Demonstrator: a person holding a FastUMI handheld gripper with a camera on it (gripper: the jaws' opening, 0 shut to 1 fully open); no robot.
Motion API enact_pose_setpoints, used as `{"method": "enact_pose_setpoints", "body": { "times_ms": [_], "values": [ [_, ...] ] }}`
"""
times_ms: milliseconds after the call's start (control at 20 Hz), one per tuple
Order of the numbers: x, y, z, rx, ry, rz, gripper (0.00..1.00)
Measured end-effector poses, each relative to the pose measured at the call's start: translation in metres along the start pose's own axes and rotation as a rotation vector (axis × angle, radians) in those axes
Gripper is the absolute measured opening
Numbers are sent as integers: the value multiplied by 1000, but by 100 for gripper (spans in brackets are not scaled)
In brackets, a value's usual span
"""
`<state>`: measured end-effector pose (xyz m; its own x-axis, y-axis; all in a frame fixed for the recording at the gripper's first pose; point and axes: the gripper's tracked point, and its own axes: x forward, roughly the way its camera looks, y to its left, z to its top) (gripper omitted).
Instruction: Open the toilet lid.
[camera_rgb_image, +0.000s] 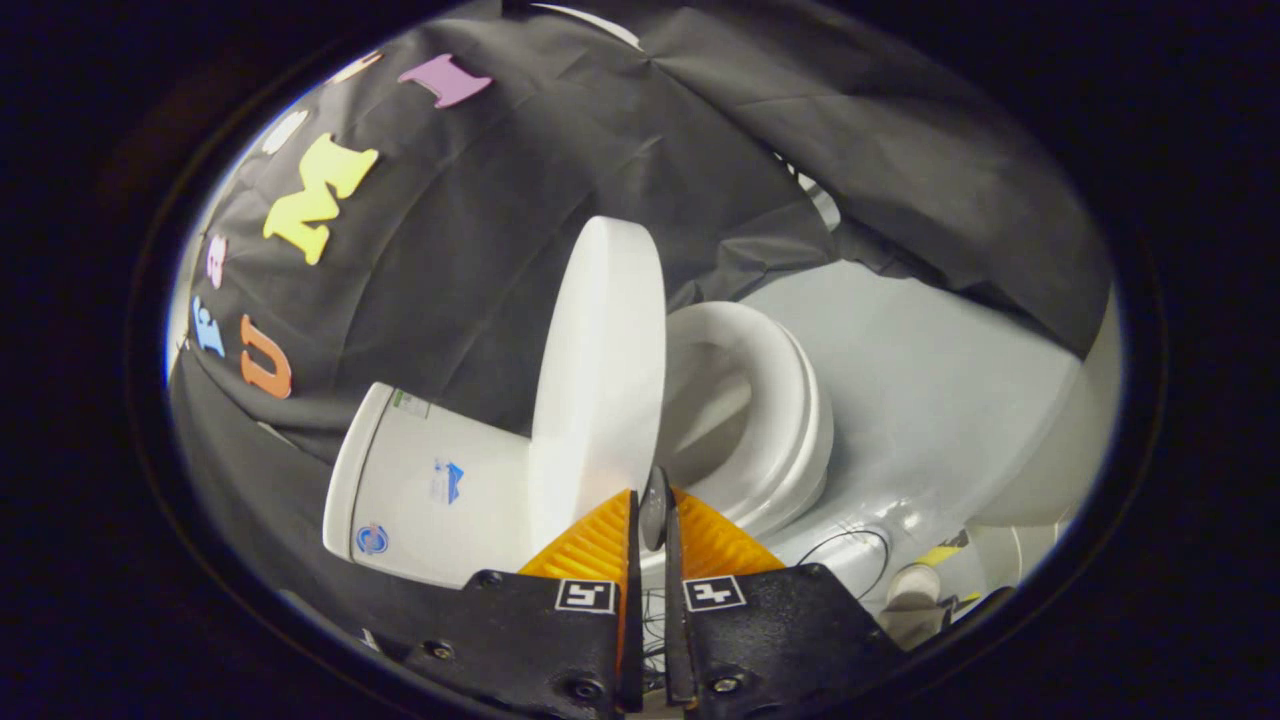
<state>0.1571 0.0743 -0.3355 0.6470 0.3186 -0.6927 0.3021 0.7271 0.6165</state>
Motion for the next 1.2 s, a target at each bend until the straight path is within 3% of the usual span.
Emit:
{"method": "enact_pose_setpoints", "body": {
  "times_ms": [1200],
  "values": [
    [-21,69,-5,-178,-50,-100,12]
  ]
}}
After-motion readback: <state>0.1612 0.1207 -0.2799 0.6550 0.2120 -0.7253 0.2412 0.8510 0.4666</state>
